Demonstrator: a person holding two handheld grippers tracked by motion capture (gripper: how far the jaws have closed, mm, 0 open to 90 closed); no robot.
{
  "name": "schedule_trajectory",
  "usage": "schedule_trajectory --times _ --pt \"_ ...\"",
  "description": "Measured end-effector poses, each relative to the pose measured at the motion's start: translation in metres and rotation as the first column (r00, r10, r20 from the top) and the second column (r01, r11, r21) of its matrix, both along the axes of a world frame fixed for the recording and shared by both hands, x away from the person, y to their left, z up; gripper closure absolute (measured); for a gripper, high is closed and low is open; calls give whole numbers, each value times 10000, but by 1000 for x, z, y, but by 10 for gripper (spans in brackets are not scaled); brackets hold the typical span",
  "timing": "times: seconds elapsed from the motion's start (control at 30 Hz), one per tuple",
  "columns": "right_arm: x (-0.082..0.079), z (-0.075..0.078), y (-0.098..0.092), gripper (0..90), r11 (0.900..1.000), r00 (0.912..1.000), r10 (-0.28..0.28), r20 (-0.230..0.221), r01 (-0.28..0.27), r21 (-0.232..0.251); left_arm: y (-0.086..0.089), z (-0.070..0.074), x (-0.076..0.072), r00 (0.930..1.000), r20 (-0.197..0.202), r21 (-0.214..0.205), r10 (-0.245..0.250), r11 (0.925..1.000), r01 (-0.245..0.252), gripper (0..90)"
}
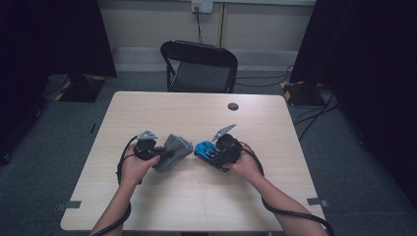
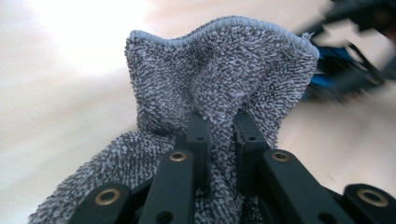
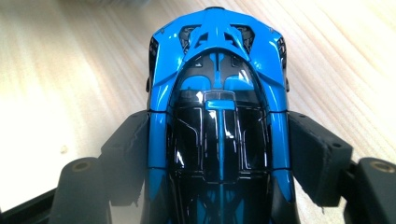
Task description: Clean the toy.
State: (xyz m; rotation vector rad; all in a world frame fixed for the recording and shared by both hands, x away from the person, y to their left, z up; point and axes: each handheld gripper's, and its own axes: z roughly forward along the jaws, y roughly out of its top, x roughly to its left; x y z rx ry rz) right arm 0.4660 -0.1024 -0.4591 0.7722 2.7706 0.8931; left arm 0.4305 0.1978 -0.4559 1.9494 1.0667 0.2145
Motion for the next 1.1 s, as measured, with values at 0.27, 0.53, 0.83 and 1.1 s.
schedule_trajectory --times 0.27,0.53,0.83,1.1 --pt "-12 8 6 287 9987 9990 446 41 -447 251 -12 3 27 9881 7 569 1536 9865 -1534 796" --pt "-14 11 18 287 9974 9978 617 222 -625 364 -45 -4 31 9944 -557 363 902 9954 -882 796" --pt "-10 9 14 287 9989 9990 352 280 -360 299 -46 -1 24 9965 -819 140 194 9997 -184 802" --pt "-6 8 12 287 9996 9995 153 280 -160 239 -42 3 16 9954 -918 116 -283 9995 295 802"
